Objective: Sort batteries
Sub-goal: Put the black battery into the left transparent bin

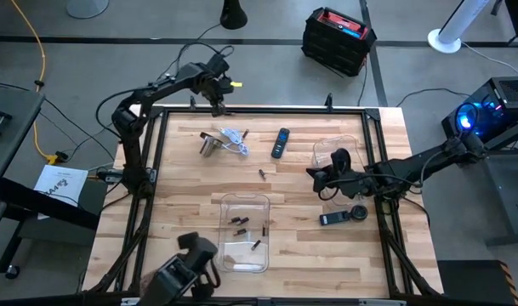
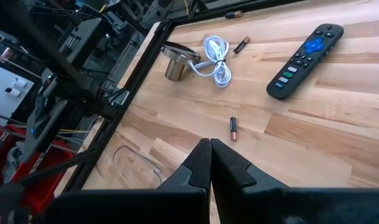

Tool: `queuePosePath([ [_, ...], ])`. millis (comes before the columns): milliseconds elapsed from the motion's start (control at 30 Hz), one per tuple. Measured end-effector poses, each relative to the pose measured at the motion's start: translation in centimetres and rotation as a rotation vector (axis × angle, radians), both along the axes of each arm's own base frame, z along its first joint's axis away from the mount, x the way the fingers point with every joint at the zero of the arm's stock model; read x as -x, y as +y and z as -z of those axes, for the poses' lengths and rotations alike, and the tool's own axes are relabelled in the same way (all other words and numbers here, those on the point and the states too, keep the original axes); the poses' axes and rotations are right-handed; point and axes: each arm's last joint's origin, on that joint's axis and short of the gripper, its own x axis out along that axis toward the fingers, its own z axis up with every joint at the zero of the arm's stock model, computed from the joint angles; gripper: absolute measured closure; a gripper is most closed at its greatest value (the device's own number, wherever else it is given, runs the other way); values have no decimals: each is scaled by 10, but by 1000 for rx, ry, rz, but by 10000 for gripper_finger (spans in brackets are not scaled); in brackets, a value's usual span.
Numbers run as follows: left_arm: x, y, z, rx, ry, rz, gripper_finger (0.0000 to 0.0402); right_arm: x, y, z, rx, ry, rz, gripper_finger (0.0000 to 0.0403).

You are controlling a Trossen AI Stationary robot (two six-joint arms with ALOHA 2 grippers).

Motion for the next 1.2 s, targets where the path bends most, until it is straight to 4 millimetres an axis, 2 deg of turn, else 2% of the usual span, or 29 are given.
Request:
queuePosePath([
  [100,17,10,1,-9,41,-130,401,0,-3,0,4,6,15,403],
  [233,29,28,30,73,53,-202,401,-1,-8,1,10,19,38,403],
  [333,23,33,49,95,65,-184,401,-1,-11,1,12,18,56,403],
  [433,10,31,71,142,71,-76,401,-3,-14,1,-8,12,52,403],
  [533,-7,25,77,128,65,60,401,-4,-14,0,-34,-1,30,403],
  [700,-20,16,74,112,45,133,401,-5,-13,-1,-46,-11,15,403],
  [833,-27,4,56,164,-57,161,402,-5,-13,-1,-45,-13,16,403],
  [933,-22,4,46,193,-123,187,401,-4,-13,0,-41,-5,19,403],
  [1033,-21,8,49,153,-91,210,402,-4,-14,0,-31,-1,29,403],
  [1200,-19,12,60,180,-82,200,401,-4,-14,0,-31,1,29,403],
])
